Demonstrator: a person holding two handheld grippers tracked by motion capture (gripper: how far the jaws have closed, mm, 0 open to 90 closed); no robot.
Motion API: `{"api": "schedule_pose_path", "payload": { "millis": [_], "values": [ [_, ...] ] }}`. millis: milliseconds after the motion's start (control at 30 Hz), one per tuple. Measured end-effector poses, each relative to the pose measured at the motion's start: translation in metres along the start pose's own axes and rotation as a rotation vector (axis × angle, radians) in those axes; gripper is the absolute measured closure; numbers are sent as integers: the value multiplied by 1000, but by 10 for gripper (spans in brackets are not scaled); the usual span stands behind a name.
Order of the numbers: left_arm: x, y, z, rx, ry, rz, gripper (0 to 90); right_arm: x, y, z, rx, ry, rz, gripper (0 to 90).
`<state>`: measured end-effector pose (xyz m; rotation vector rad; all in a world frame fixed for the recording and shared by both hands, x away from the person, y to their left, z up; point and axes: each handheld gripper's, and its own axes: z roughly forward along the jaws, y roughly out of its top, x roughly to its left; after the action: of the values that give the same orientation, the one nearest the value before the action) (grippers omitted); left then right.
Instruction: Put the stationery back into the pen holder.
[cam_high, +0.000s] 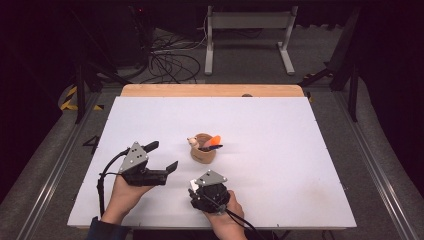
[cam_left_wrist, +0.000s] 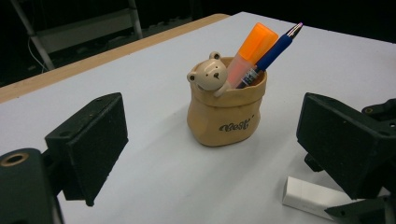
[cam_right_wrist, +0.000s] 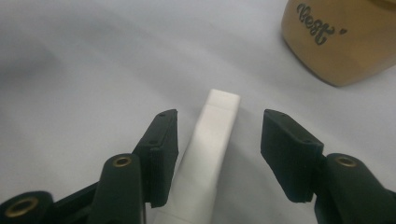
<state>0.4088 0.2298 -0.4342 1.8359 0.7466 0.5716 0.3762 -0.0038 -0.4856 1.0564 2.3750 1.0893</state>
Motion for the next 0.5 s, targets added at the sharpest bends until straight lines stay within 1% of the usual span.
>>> {"api": "schedule_pose_path", "payload": {
  "millis": [200,367,467,500],
  "values": [
    [0,0,1,1,2,3,96,2,-5,2,10,-7,6,492],
    [0,0,1,0,2,2,96,3,-6,1,6,-8,-1,518],
    [0,0,1,3,1,6,96,4,-6,2,5,-9,-1,520],
    [-1,0,1,2,-1,1,96,4,-7,2,6,-9,-2,520]
  ]
}}
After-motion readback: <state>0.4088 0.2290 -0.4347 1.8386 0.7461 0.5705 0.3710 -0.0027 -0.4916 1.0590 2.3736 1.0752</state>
